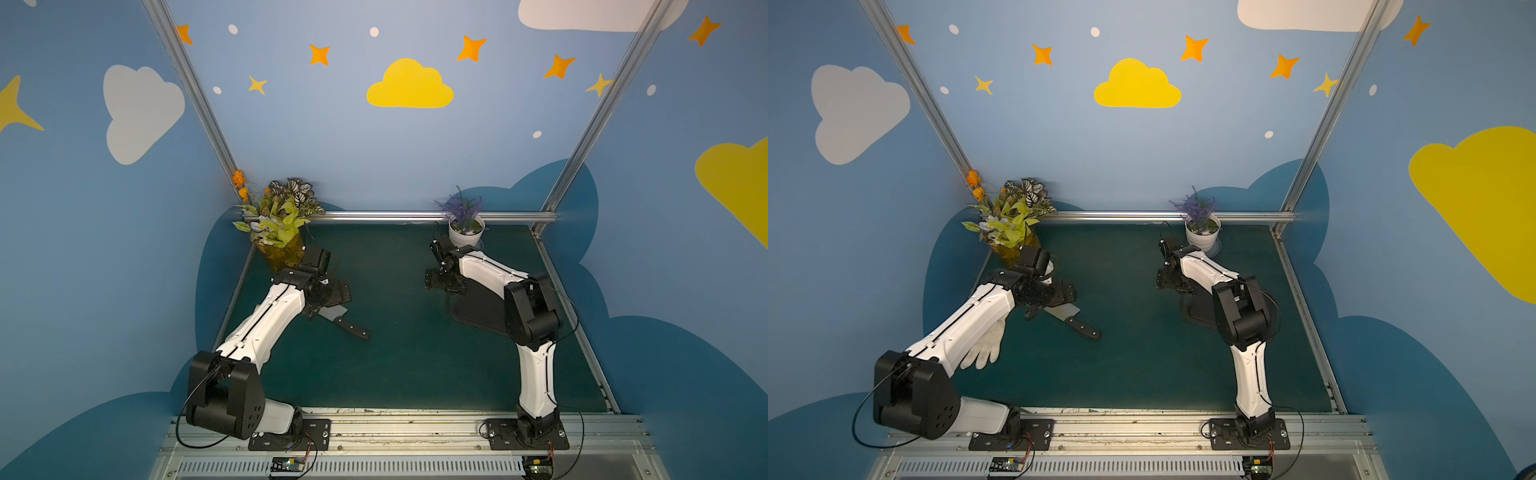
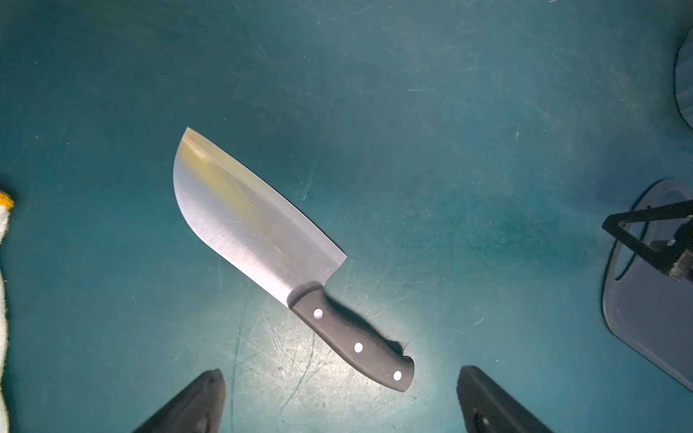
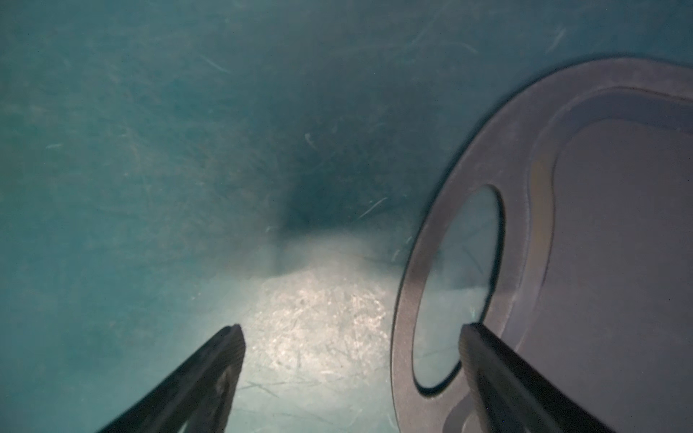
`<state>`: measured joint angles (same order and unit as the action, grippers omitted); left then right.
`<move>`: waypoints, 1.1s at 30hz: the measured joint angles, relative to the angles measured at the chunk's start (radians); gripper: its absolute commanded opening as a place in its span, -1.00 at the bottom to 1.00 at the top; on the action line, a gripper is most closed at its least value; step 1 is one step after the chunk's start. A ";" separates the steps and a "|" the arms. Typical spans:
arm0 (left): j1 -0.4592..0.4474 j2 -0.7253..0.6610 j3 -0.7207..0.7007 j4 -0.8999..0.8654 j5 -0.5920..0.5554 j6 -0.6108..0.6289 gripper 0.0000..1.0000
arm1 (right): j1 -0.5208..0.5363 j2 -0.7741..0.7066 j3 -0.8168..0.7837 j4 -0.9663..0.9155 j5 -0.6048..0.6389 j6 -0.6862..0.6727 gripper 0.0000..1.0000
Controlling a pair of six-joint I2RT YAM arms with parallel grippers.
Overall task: Align the knife with the edge of the cutting board
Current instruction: Move the work surface to the center of the board.
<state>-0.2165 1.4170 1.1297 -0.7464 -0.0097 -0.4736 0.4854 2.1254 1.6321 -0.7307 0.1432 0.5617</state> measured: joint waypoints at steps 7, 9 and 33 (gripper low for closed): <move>0.000 -0.012 0.000 0.000 -0.010 0.003 1.00 | 0.015 0.035 -0.003 -0.003 -0.027 0.011 0.90; 0.000 -0.025 0.000 0.001 -0.019 0.003 1.00 | 0.024 0.039 0.002 -0.005 -0.023 0.010 0.90; 0.023 -0.064 0.000 0.015 -0.061 0.003 1.00 | 0.210 0.091 0.101 -0.024 -0.095 0.018 0.88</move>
<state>-0.1940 1.3529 1.1297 -0.7311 -0.0711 -0.4709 0.6956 2.2162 1.7336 -0.7551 0.0483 0.5797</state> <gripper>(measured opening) 0.998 0.946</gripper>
